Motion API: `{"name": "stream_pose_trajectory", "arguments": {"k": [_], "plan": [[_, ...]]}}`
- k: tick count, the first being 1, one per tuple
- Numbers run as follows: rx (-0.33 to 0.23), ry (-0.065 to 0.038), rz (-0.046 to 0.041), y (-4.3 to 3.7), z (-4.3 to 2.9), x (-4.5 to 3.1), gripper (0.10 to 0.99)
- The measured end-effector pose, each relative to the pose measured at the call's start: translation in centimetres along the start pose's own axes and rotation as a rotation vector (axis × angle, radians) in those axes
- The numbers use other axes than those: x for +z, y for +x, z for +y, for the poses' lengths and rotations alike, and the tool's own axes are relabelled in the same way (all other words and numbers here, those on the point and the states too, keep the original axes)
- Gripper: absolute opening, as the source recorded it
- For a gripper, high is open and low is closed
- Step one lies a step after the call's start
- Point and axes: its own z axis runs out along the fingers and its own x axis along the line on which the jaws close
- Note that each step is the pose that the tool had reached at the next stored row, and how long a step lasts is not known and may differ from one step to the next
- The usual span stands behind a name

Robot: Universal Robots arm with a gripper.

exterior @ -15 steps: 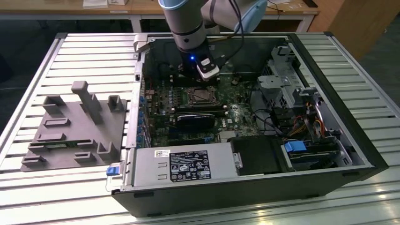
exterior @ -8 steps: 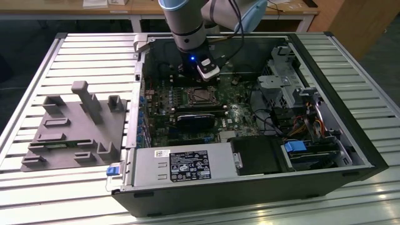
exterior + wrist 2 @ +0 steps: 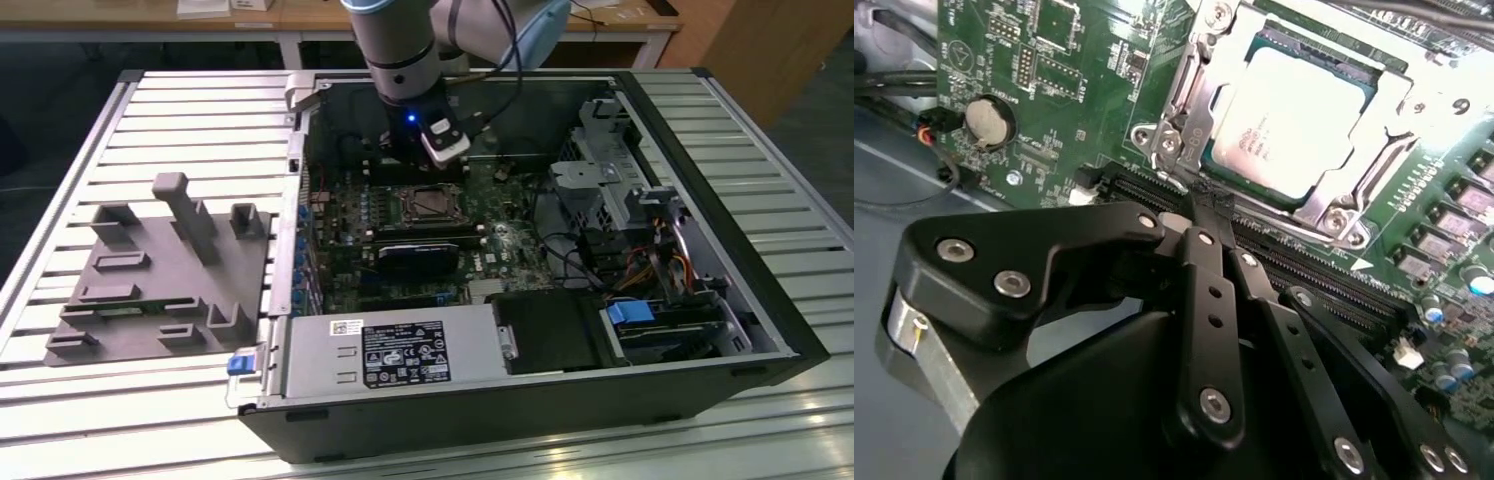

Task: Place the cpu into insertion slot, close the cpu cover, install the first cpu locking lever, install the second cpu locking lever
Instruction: 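Install the first cpu locking lever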

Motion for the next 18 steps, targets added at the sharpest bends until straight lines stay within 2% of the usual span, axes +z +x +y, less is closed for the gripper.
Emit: {"name": "stream_pose_trajectory", "arguments": {"k": [5, 12, 13, 14, 18], "plan": [[0.0, 0.0, 0.0, -0.25, 0.16, -0.98, 0.106], [-0.001, 0.002, 0.001, -0.31, 0.18, -1.02, 0.106], [-0.001, 0.006, 0.0046, -0.34, 0.18, -0.99, 0.106], [-0.001, 0.011, 0.0131, -0.38, 0.19, -0.95, 0.106], [0.0, 0.036, 0.0547, -0.74, 0.24, -0.81, 0.106]]}}
